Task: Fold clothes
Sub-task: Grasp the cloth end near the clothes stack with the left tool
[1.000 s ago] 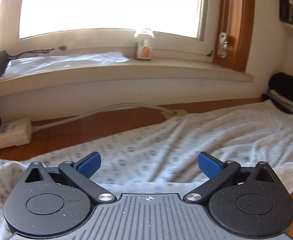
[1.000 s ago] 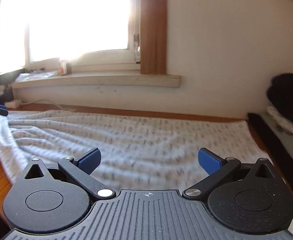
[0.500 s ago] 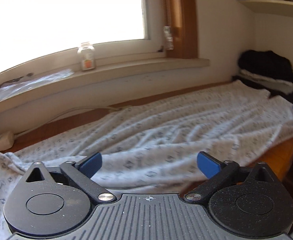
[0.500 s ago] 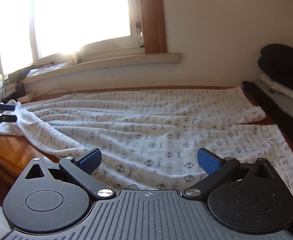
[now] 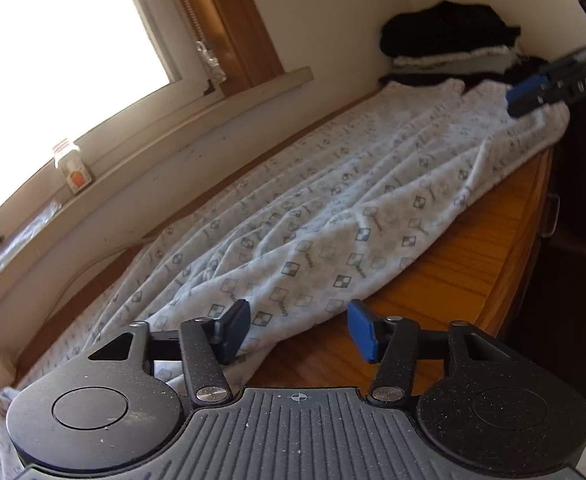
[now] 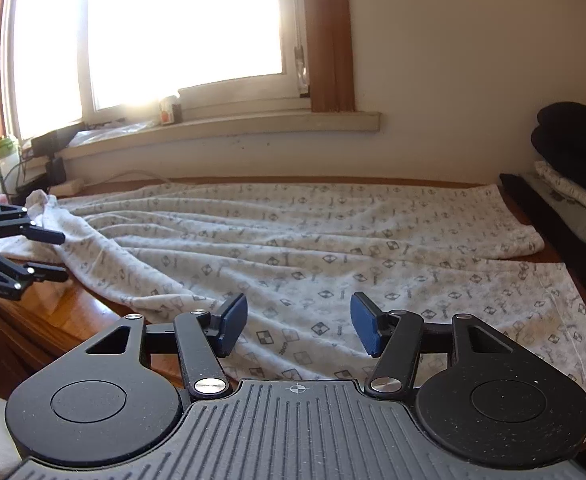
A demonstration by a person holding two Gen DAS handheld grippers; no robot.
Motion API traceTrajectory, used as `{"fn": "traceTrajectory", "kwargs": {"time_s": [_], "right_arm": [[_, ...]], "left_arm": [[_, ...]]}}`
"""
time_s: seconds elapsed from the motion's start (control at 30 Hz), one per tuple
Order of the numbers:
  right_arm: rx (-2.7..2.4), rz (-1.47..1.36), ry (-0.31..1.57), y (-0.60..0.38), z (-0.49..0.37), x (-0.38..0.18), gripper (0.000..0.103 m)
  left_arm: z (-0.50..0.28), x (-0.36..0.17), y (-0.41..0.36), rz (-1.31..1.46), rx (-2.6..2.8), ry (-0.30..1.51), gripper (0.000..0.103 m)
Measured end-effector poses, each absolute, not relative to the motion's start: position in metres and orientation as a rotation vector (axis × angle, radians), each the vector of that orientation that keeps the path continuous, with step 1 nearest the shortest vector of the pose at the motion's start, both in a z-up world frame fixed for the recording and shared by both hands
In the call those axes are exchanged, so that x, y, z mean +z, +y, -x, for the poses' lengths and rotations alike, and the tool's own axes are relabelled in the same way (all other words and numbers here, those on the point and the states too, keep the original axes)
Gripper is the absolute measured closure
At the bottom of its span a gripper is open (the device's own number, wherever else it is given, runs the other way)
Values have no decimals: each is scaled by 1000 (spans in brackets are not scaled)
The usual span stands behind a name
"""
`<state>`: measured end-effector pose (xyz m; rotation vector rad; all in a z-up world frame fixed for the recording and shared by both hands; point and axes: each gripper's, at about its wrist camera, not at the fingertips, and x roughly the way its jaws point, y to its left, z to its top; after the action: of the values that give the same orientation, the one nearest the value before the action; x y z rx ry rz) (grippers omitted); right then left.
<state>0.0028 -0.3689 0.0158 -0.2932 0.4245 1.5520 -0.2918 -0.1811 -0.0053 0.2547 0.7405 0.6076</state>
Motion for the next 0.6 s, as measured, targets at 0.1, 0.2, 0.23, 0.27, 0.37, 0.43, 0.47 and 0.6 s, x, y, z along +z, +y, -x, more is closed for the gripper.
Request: {"fn": "traceTrajectory", "kwargs": {"time_s": [0.1, 0.2, 0.23, 0.27, 0.37, 0.43, 0.47, 0.6], "right_arm": [[1551, 292, 424, -370, -4, 16, 46], [1547, 286, 424, -371, -6, 14, 46], [1546, 284, 424, -372, -7, 14, 46], [1545, 283, 426, -372, -8, 13, 46], [1540, 281, 428, -372, -10, 12, 46], [1537, 292, 426, -372, -10, 10, 46], [1531, 301, 422, -372, -11, 10, 46], [1521, 349, 407, -377, -19, 9, 53]], "left_arm": [[289, -9, -186, -375, 626, 781, 52], [292, -8, -181, -431, 632, 834, 52], [294, -8, -179, -448, 633, 851, 52], [295, -9, -176, -474, 642, 871, 52], [294, -12, -172, -557, 643, 921, 52], [290, -15, -175, -613, 631, 937, 52], [288, -16, -176, -642, 624, 944, 53], [286, -12, -176, -611, 605, 915, 86]]}}
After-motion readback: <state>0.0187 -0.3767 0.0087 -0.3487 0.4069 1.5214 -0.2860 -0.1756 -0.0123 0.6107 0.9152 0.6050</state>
